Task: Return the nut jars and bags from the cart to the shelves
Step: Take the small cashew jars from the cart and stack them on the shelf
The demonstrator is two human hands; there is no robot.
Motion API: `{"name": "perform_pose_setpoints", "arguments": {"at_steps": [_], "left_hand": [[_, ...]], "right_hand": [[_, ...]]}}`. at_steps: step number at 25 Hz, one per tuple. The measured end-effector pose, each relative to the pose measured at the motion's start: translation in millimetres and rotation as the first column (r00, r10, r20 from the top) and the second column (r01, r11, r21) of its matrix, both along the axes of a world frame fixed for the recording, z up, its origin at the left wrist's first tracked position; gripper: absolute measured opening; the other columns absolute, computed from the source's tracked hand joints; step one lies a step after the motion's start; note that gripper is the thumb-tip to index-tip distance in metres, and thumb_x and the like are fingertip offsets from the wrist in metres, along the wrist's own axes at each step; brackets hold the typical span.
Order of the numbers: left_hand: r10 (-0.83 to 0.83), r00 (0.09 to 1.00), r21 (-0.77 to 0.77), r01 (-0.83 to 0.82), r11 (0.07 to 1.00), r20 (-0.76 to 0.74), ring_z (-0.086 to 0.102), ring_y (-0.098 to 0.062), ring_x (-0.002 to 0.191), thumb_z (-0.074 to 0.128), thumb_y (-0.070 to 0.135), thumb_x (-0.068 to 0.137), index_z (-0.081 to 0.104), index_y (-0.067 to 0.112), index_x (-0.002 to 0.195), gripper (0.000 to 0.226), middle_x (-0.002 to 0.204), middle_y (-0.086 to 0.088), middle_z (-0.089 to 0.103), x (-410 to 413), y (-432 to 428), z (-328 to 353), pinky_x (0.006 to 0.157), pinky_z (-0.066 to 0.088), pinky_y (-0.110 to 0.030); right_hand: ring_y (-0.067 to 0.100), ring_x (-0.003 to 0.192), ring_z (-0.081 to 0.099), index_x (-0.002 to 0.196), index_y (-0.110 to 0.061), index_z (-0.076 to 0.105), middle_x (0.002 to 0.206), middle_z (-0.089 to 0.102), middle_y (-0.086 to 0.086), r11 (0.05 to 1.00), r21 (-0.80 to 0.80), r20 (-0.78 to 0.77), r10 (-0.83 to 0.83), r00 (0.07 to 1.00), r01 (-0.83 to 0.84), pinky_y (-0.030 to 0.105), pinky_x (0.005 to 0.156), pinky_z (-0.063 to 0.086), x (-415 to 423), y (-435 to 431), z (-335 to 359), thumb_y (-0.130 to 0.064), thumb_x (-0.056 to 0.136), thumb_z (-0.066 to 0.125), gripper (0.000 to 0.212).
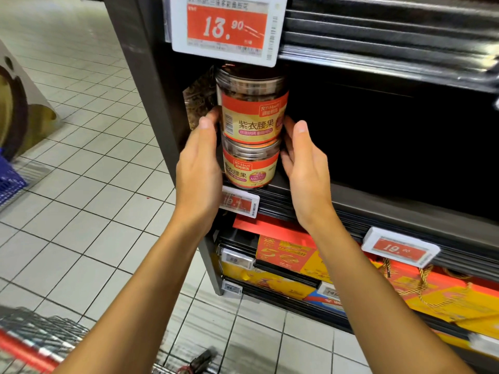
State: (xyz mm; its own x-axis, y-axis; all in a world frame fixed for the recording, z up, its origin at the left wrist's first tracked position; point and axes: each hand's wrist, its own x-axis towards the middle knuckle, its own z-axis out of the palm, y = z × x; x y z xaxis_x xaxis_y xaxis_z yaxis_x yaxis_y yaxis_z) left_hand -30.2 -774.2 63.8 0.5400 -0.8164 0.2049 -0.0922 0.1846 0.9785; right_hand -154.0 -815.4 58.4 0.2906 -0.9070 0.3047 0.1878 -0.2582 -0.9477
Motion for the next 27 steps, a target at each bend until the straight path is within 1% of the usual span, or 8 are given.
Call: {"name": "perform_pose_setpoints", "arguments": {"at_steps": [5, 9, 12, 15, 20, 22, 24, 27], "left_hand": [[-0.011, 0.997, -0.026, 0.009, 1.000, -0.074, 0.059, 0.013, 0.102, 0.032, 0.034, 0.102, 0.062, 0.015, 0.124, 0.041, 0.107, 0.021, 0.067, 0, 0, 3, 0.075, 0.041, 0.001], [-0.053, 0.994, 0.020, 0.055, 0.998, -0.097, 0.062, 0.016, 0.090, 0.034, 0.034, 0.102, 0.070, 0.040, 0.092, 0.038, 0.083, 0.029, 0.070, 0, 2, -2, 0.069, 0.044, -0.001], [-0.075, 0.993, 0.034, 0.079, 0.996, -0.094, 0.061, 0.018, 0.086, 0.033, 0.035, 0.102, 0.072, 0.046, 0.070, 0.051, 0.079, 0.031, 0.068, 0, -1, 1, 0.067, 0.043, 0.000], [-0.100, 0.992, 0.087, 0.106, 0.991, -0.073, 0.059, 0.018, 0.090, 0.030, 0.040, 0.100, 0.066, 0.044, 0.085, 0.038, 0.084, 0.033, 0.067, 3, -2, 7, 0.071, 0.042, -0.001], [0.060, 0.994, 0.232, -0.037, 0.972, -0.096, 0.057, 0.001, 0.107, 0.039, 0.029, 0.101, 0.057, 0.018, 0.126, 0.033, 0.117, 0.009, 0.064, -19, 31, 30, 0.092, 0.043, -0.015], [0.164, 0.969, 0.311, -0.102, 0.945, -0.182, 0.061, -0.009, 0.089, 0.045, 0.017, 0.096, 0.066, 0.015, 0.101, 0.022, 0.096, 0.000, 0.070, -33, 77, 53, 0.081, 0.048, -0.019], [0.144, 0.952, 0.356, -0.040, 0.934, -0.271, 0.064, -0.011, 0.073, 0.043, 0.012, 0.094, 0.067, 0.017, 0.082, 0.027, 0.077, 0.003, 0.072, -45, 142, 78, 0.067, 0.051, -0.017], [0.212, 0.914, 0.397, -0.062, 0.916, -0.346, 0.067, -0.010, 0.066, 0.043, 0.014, 0.096, 0.069, 0.017, 0.080, 0.031, 0.076, -0.001, 0.073, -59, 258, 105, 0.063, 0.053, -0.017]], "right_hand": [[-0.011, 0.091, 0.060, 0.087, -0.030, 0.057, 0.089, 0.066, -0.021, 0.999, -0.003, 0.066, -0.038, 0.997, 0.038, 0.006, 0.074, 0.045, 0, -2, -4, -0.030, 0.097, 0.035, 0.024], [0.009, 0.101, 0.058, 0.093, -0.019, 0.058, 0.109, 0.060, 0.007, 0.996, -0.025, -0.072, -0.091, 0.993, 0.089, 0.023, 0.086, 0.049, 7, 2, -10, -0.037, 0.093, 0.036, 0.029], [-0.004, 0.076, 0.054, 0.079, -0.026, 0.050, 0.084, 0.054, -0.006, 0.994, 0.004, -0.034, -0.113, 0.993, 0.113, 0.014, 0.068, 0.045, 10, 0, -8, -0.028, 0.097, 0.038, 0.021], [-0.009, 0.063, 0.054, 0.073, -0.026, 0.047, 0.064, 0.054, -0.020, 0.994, 0.023, -0.067, -0.102, 0.993, 0.104, 0.008, 0.059, 0.042, 9, -3, -4, -0.022, 0.099, 0.038, 0.028], [-0.006, 0.093, 0.052, 0.118, -0.012, 0.055, 0.115, 0.055, -0.004, 0.988, 0.099, -0.318, -0.079, 0.945, 0.116, 0.008, 0.079, 0.042, -11, 20, 14, -0.024, 0.099, 0.041, 0.025], [0.005, 0.102, 0.057, 0.121, -0.008, 0.055, 0.124, 0.056, 0.006, 0.987, 0.152, -0.363, 0.002, 0.932, 0.057, 0.011, 0.086, 0.045, -26, 57, 31, -0.017, 0.098, 0.044, 0.027], [0.014, 0.093, 0.064, 0.112, -0.006, 0.060, 0.109, 0.064, 0.005, 0.975, 0.182, -0.413, 0.193, 0.890, -0.127, 0.016, 0.081, 0.048, -37, 104, 55, -0.014, 0.096, 0.046, 0.023], [0.015, 0.080, 0.068, 0.100, -0.018, 0.063, 0.093, 0.067, -0.008, 0.830, 0.293, -0.358, 0.555, 0.751, -0.474, 0.017, 0.074, 0.050, -38, 177, 92, -0.023, 0.090, 0.047, 0.019]]}}
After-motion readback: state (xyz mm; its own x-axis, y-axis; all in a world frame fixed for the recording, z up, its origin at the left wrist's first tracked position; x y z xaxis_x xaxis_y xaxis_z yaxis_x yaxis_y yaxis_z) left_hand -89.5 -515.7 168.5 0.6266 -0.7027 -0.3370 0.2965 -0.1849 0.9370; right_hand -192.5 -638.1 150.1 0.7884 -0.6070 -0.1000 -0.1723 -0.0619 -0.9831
